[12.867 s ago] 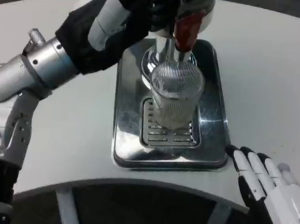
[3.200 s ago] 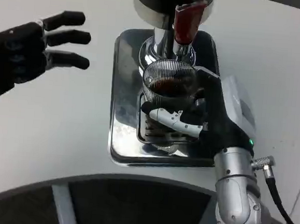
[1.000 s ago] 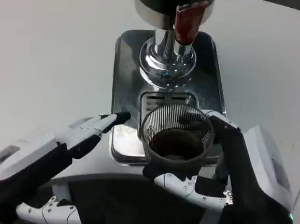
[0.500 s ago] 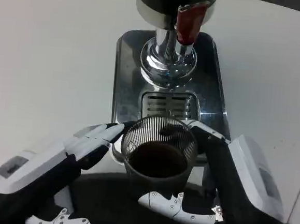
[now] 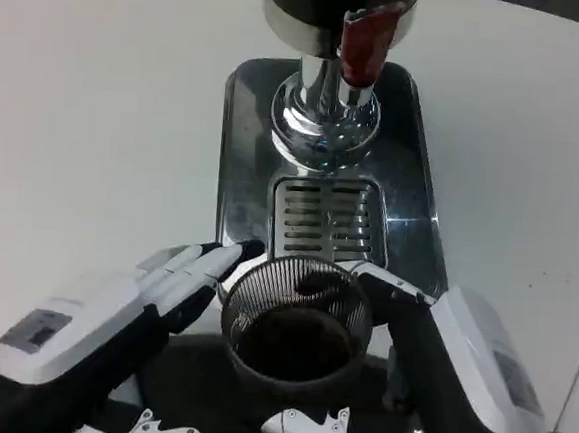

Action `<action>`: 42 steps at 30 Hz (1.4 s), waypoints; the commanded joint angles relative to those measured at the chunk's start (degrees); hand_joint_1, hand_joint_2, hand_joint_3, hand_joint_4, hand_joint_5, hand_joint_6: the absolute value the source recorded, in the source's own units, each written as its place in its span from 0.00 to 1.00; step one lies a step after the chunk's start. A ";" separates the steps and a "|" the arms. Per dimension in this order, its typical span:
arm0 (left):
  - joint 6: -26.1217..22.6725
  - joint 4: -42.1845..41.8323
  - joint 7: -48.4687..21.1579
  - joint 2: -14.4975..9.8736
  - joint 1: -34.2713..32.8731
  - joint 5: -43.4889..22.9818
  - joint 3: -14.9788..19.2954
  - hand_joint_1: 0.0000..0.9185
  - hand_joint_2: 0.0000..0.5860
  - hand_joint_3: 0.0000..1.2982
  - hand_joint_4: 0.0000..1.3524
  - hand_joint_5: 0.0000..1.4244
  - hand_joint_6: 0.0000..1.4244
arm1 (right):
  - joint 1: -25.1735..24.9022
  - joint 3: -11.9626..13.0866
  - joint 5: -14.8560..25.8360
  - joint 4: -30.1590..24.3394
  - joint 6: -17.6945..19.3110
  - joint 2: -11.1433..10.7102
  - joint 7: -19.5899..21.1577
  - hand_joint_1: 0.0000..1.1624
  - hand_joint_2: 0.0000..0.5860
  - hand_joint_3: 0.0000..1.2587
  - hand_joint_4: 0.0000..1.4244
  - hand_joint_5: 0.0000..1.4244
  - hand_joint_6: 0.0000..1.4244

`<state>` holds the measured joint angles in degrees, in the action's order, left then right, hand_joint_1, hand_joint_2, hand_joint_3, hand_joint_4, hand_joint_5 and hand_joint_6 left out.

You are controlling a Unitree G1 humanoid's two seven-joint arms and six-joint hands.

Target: Grasp the cup under the faucet to collect the drink, then remove the cup.

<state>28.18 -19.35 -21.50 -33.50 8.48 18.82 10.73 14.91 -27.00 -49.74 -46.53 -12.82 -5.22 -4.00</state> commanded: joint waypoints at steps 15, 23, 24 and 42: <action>-1.49 -7.24 3.83 0.85 4.57 12.21 -1.84 0.18 0.08 0.00 0.00 0.00 0.00 | 3.90 -1.13 1.15 -4.17 4.69 -0.17 -1.20 0.88 0.26 0.78 0.79 0.81 0.92; -2.27 -8.65 4.81 1.16 5.11 15.12 -2.45 0.20 0.10 0.00 0.00 0.00 0.00 | 4.66 -1.29 1.18 -4.38 5.28 -0.13 -1.30 0.88 0.26 0.78 0.79 0.81 0.92; -2.31 -8.69 4.82 1.14 5.10 15.19 -2.52 0.20 0.10 0.00 0.00 0.00 0.00 | 4.76 -1.32 1.16 -4.45 5.32 -0.15 -1.28 0.88 0.26 0.78 0.79 0.81 0.92; -2.65 -9.45 4.64 0.95 6.08 14.40 -2.34 0.21 0.10 0.00 0.00 0.00 0.00 | 5.83 -1.61 1.14 -5.18 5.64 -0.59 -1.30 0.89 0.25 0.78 0.79 0.81 0.92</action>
<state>25.58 -27.97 -17.39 -32.55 13.35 33.92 8.30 18.65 -26.17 -49.46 -48.06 -10.02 -6.94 -5.47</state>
